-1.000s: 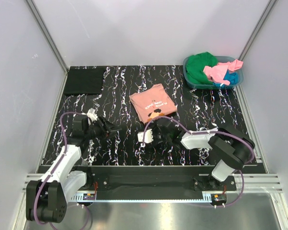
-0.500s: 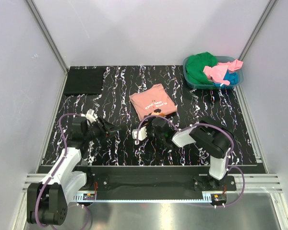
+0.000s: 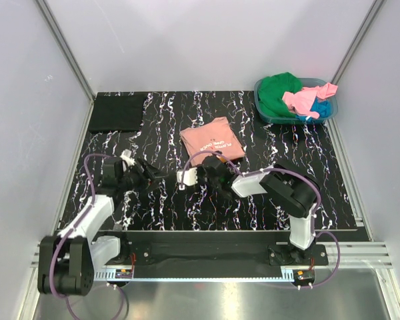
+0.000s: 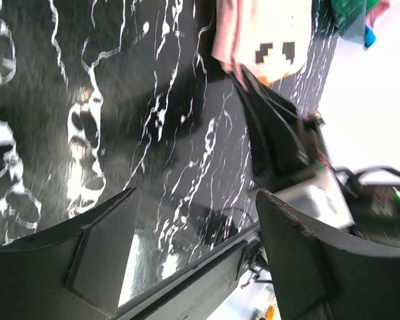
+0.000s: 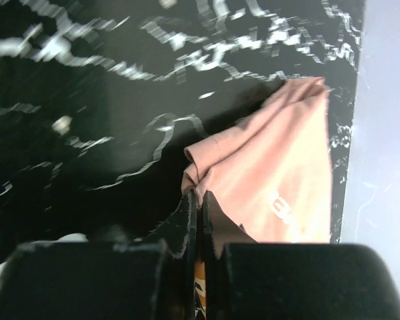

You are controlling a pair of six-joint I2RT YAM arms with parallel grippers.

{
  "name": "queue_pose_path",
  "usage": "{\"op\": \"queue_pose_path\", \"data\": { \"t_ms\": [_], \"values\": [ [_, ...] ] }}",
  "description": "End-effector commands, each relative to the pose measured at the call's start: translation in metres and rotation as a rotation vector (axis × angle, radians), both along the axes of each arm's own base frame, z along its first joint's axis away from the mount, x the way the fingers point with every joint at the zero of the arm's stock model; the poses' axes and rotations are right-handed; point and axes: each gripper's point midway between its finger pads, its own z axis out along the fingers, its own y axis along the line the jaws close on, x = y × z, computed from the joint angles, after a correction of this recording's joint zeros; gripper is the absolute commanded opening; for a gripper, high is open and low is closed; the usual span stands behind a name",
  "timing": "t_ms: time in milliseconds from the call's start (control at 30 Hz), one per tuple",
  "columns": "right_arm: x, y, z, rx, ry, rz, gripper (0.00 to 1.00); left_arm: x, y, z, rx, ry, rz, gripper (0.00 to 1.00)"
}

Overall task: Fold and stack the t-shirts
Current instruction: Neatly place the folded tshirt to the corner

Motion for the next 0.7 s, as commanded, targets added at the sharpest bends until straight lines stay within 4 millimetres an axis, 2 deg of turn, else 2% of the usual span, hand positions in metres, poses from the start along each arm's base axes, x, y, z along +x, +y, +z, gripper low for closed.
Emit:
{"op": "queue_pose_path", "data": {
  "t_ms": [0, 167, 300, 467, 500, 533, 600, 667],
  "values": [
    [0.006, 0.015, 0.056, 0.145, 0.026, -0.068, 0.0, 0.039, -0.001, 0.02, -0.034, -0.081, 0.031, 0.76],
    [0.011, 0.013, 0.07, 0.165, 0.025, -0.102, 0.0, 0.069, -0.014, 0.015, -0.122, -0.029, 0.051, 0.79],
    [0.013, 0.012, 0.074, 0.183, 0.034, -0.11, 0.0, 0.103, -0.027, 0.013, -0.175, -0.011, 0.058, 0.87],
    [0.014, 0.009, 0.087, 0.214, 0.033, -0.121, 0.0, 0.132, -0.048, 0.01, -0.208, 0.023, 0.071, 0.92],
    [0.014, 0.008, 0.089, 0.229, 0.042, -0.13, 0.0, 0.135, -0.051, -0.005, -0.205, 0.07, 0.076, 0.93],
    [0.015, 0.005, 0.091, 0.235, 0.043, -0.137, 0.0, 0.141, -0.058, -0.002, -0.222, 0.085, 0.08, 0.94],
    [0.015, 0.003, 0.092, 0.25, 0.046, -0.141, 0.0, 0.147, -0.061, -0.022, -0.236, 0.144, 0.111, 0.95],
    [0.016, 0.001, 0.095, 0.261, 0.047, -0.141, 0.0, 0.157, -0.069, -0.024, -0.26, 0.163, 0.13, 0.97]
  ]
}}
